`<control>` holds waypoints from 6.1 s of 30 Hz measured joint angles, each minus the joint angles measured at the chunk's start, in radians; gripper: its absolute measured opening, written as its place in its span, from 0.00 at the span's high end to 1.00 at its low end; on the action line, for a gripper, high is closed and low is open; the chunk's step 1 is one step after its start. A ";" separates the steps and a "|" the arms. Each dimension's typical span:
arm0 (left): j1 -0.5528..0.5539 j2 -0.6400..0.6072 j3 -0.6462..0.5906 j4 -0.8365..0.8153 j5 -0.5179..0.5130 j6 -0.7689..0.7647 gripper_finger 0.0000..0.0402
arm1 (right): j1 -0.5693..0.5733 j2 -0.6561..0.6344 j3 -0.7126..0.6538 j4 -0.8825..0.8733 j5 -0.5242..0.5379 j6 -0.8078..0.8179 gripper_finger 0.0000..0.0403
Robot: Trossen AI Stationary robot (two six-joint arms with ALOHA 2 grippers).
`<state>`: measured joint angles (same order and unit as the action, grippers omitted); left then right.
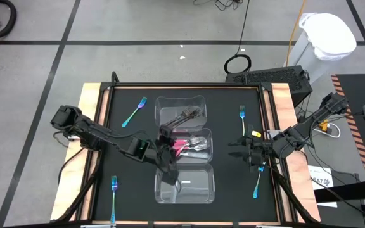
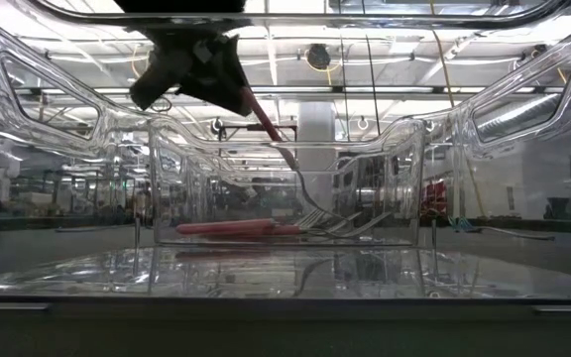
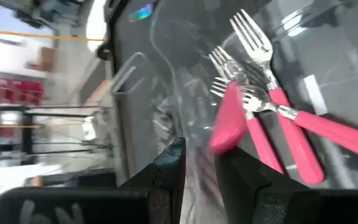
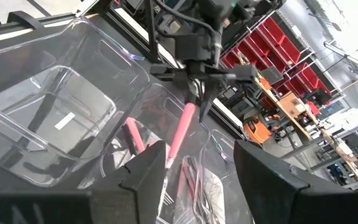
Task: Sort silverware by color (type)
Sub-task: Put the pink fork into the middle transparent bin, then put the top left blue fork into the bottom transparent bin
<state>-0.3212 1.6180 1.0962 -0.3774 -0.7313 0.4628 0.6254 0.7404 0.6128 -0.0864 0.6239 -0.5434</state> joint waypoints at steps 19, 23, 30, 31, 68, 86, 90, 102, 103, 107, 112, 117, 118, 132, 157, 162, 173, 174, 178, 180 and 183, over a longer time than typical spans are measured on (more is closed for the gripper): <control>-0.106 -0.007 0.000 -0.037 -0.593 -0.341 0.78 | 0.000 0.000 0.000 -0.001 0.000 0.000 0.54; -0.109 -0.056 0.000 -0.035 -0.630 -0.445 0.78 | 0.000 0.000 0.000 -0.001 0.000 0.000 0.54; -0.115 -0.166 0.000 -0.030 -0.451 -0.611 0.78 | 0.000 0.000 0.000 -0.001 0.000 0.000 0.54; -0.117 -0.179 0.000 -0.030 -0.447 -0.610 0.78 | 0.000 0.000 0.000 -0.001 0.000 0.000 0.54; 0.370 -0.447 -0.161 -0.817 0.009 -1.490 0.78 | 0.000 0.000 0.000 0.008 0.000 -0.047 0.54; 0.775 -0.444 -0.321 -0.465 0.481 -1.051 0.73 | 0.000 0.000 0.000 0.008 0.000 -0.066 0.54; 0.820 -0.419 -0.320 -0.463 0.491 -1.024 0.61 | 0.000 0.000 0.000 0.007 0.000 -0.056 0.54; 0.898 -0.207 -0.320 -0.325 0.412 -0.943 0.45 | 0.000 0.000 0.000 -0.002 0.000 -0.025 0.54; 0.900 -0.190 -0.320 -0.316 0.412 -0.926 0.45 | 0.000 0.000 0.000 -0.003 0.000 -0.021 0.54; 0.913 -0.136 -0.320 -0.283 0.413 -0.870 0.45 | 0.000 0.000 0.000 -0.006 0.000 -0.013 0.54; 0.940 -0.094 -0.320 -0.279 0.415 -0.844 0.45 | 0.000 0.000 0.000 -0.023 0.002 0.008 0.54; 0.968 -0.063 -0.320 -0.279 0.425 -0.838 0.45 | 0.000 0.000 0.000 -0.025 0.002 0.009 0.54; 0.974 -0.057 -0.320 -0.277 0.433 -0.839 0.45 | 0.000 0.000 0.000 -0.025 0.002 0.009 0.54; 0.997 -0.035 -0.317 -0.252 0.489 -0.822 0.76 | 0.000 0.000 0.000 -0.024 0.003 0.009 0.54; 0.949 -0.034 -0.320 -0.247 0.411 -0.824 0.99 | 0.000 0.000 0.000 -0.024 0.003 0.007 0.54; 0.924 -0.048 -0.320 -0.244 0.411 -0.829 0.99 | 0.000 0.000 0.000 -0.024 0.003 0.007 0.54; 0.865 -0.246 -0.320 -0.235 0.408 -0.850 1.00 | 0.000 0.000 0.000 -0.039 0.003 0.008 0.54; 0.854 -0.267 -0.320 -0.235 0.408 -0.850 1.00 | 0.000 0.000 0.000 -0.039 0.003 0.008 0.54; 0.800 -0.348 -0.320 -0.231 0.408 -0.865 1.00 | 0.000 0.000 0.000 -0.039 0.003 0.008 0.54; 0.768 -0.383 -0.320 -0.229 0.408 -0.876 1.00 | 0.000 0.000 0.000 -0.039 0.003 0.009 0.54; 0.711 -0.432 -0.320 -0.227 0.408 -0.893 1.00 | 0.000 0.000 0.000 -0.039 0.003 0.016 0.54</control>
<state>0.3897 1.1856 0.7757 -0.6040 -0.3233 -0.4305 0.6258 0.7406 0.6128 -0.1253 0.6273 -0.5278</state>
